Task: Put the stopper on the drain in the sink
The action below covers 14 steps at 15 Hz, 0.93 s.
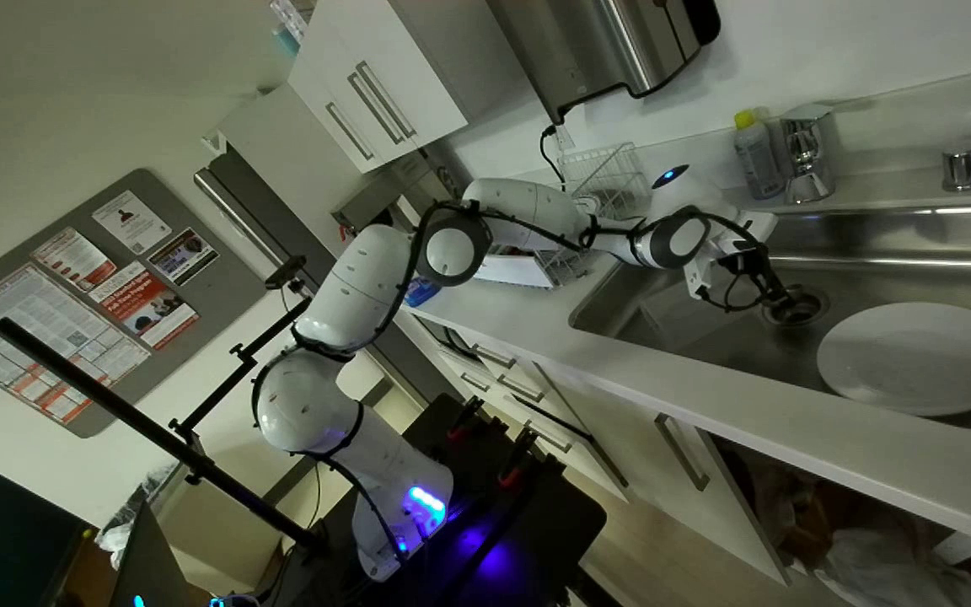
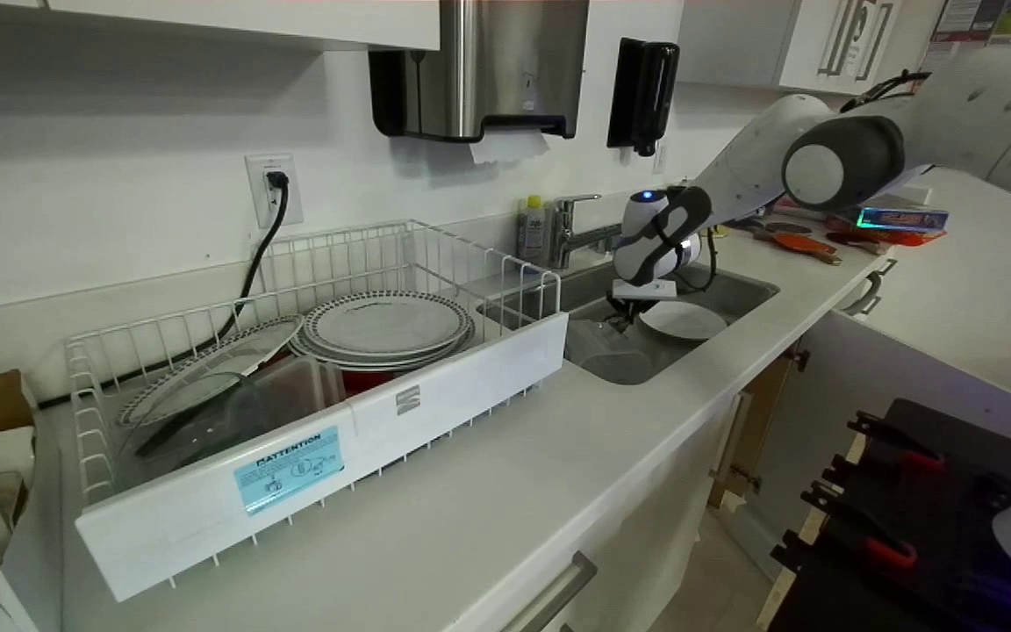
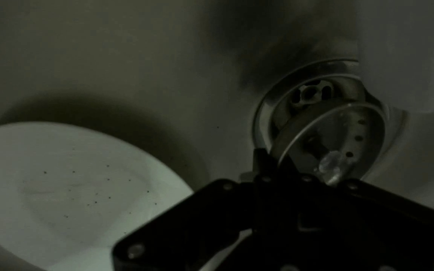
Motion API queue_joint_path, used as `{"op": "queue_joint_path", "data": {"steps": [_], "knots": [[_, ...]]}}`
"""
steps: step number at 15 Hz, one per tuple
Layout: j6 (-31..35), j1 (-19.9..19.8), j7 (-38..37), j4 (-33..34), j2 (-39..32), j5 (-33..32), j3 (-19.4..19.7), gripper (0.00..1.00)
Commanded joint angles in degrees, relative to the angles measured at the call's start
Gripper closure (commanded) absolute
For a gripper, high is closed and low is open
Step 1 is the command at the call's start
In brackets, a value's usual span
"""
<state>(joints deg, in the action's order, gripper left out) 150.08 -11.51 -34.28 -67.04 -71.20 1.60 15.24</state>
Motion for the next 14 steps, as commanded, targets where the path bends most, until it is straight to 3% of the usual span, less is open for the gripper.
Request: {"op": "queue_joint_path", "data": {"steps": [1, 8, 14], "knots": [[5.2, -0.5, 0.7, 2.2, -2.6, 2.9, -0.2, 0.98], [5.9, -3.8, 4.9, 6.5, -6.0, 8.2, -5.1, 0.98], [4.9, -4.3, 4.7, 11.2, -9.1, 9.7, -4.6, 0.98]]}}
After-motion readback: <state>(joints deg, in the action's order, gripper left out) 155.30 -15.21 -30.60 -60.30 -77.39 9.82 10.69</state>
